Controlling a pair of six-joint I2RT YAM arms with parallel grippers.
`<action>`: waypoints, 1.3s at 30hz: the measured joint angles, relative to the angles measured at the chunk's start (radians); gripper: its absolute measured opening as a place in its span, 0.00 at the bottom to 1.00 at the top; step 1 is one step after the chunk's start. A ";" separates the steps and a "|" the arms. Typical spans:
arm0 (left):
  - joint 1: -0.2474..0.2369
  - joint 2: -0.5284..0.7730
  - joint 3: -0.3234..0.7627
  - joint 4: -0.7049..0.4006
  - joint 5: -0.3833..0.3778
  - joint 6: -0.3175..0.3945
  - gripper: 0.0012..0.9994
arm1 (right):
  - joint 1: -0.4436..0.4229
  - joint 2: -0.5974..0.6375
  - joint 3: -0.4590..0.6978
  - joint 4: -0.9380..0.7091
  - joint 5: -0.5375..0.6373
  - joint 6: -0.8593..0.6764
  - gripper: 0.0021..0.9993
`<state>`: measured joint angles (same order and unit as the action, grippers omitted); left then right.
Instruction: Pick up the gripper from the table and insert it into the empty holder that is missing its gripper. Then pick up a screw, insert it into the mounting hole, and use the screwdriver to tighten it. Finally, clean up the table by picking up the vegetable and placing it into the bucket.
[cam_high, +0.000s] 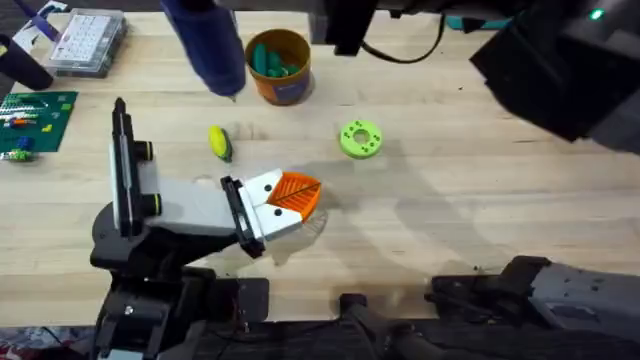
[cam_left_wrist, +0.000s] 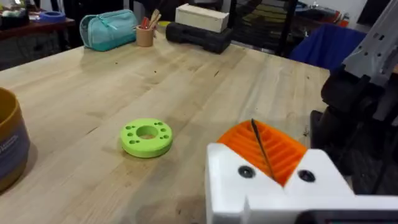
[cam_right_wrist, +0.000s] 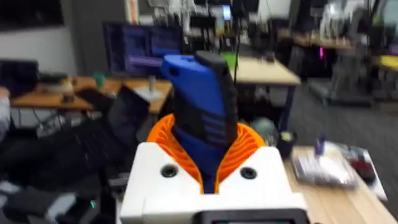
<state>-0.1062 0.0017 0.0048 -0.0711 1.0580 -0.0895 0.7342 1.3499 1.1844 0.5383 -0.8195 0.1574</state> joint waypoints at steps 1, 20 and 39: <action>0.000 0.000 0.000 0.000 0.000 0.000 0.01 | -0.007 0.000 0.005 -0.041 -0.001 -0.021 0.07; 0.000 0.000 0.000 0.000 0.000 0.000 0.01 | -0.212 0.115 0.061 -0.666 0.524 -0.832 0.07; 0.000 0.000 0.000 0.000 0.000 0.000 0.01 | -0.394 0.666 0.064 -0.439 0.853 -1.342 0.07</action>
<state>-0.1062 0.0017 0.0048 -0.0711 1.0576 -0.0891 0.3406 2.0160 1.2488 0.0992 0.0339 -1.1847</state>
